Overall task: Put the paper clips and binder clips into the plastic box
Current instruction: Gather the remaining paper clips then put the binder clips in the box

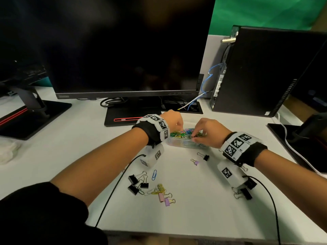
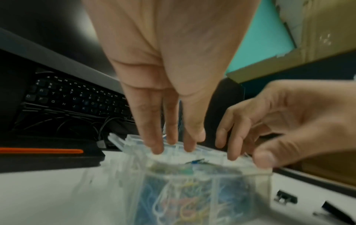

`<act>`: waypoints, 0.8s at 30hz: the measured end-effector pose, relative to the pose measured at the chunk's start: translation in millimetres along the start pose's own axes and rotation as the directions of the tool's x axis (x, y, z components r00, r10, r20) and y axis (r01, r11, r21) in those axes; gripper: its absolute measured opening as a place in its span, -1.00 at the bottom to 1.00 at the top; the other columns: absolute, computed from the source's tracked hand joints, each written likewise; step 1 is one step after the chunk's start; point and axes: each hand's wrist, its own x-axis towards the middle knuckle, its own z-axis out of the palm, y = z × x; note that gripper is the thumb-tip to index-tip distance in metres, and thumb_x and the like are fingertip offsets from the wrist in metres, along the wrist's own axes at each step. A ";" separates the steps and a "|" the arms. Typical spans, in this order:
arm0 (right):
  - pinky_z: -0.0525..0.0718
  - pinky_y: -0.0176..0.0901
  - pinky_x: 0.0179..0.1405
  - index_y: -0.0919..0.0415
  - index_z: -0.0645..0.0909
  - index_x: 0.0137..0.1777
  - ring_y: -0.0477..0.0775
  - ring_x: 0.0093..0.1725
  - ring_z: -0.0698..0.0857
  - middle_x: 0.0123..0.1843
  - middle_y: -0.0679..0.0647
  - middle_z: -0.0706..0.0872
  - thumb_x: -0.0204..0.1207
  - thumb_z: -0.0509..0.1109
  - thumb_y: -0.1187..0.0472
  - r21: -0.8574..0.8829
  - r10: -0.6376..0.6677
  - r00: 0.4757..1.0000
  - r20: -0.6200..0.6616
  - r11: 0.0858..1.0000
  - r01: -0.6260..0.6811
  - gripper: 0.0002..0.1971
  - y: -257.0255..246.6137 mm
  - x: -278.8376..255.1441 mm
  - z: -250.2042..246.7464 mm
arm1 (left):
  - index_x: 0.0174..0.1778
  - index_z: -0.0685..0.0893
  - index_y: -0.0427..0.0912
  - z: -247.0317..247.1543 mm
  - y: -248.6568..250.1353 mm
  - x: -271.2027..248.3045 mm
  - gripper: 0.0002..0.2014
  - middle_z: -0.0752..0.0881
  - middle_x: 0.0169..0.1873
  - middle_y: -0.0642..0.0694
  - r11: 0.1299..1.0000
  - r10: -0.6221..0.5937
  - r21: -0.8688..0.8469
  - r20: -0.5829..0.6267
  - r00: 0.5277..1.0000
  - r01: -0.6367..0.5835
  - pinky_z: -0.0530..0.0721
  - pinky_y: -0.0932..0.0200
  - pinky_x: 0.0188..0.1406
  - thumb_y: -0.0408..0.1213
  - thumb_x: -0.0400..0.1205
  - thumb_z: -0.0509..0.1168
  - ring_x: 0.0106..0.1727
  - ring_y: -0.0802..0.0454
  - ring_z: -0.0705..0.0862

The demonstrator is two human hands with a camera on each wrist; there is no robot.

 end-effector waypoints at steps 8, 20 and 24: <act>0.42 -0.56 -0.33 0.10 0.74 -0.08 -0.28 -0.38 0.50 -0.18 -0.14 0.64 0.41 0.44 0.22 0.093 -0.271 0.946 0.180 0.962 0.258 -0.89 -60.6 -37.3 3.8 | 0.01 0.77 -0.10 -17.6 -11.1 -73.7 -0.83 0.78 -0.08 0.02 0.986 0.140 0.085 0.068 0.988 -0.146 0.35 0.62 -0.40 -0.31 0.55 0.35 -0.31 0.32 0.51; 0.43 -0.50 -0.25 0.00 0.71 0.13 -0.07 -0.25 0.60 -0.05 0.07 0.75 0.42 0.47 0.16 0.264 -0.410 0.849 0.335 0.905 0.333 -0.73 -107.1 -47.9 36.2 | -0.05 0.72 -0.07 19.9 -18.3 -156.3 -0.72 0.71 -0.24 0.09 1.000 -0.008 -0.024 0.362 0.932 0.018 0.53 0.36 -0.26 0.00 0.43 0.48 -0.31 0.23 0.57; 0.39 -0.66 -0.29 0.12 0.74 -0.02 -0.14 -0.28 0.58 -0.12 0.09 0.79 0.43 0.47 0.16 0.266 -0.384 0.863 0.327 0.914 0.306 -0.85 -105.5 -44.7 37.8 | 0.03 0.68 -0.13 27.3 -18.8 -159.6 -0.73 0.76 -0.08 -0.08 0.999 -0.006 -0.027 0.358 0.934 0.017 0.42 0.46 -0.36 -0.13 0.47 0.46 -0.24 0.16 0.54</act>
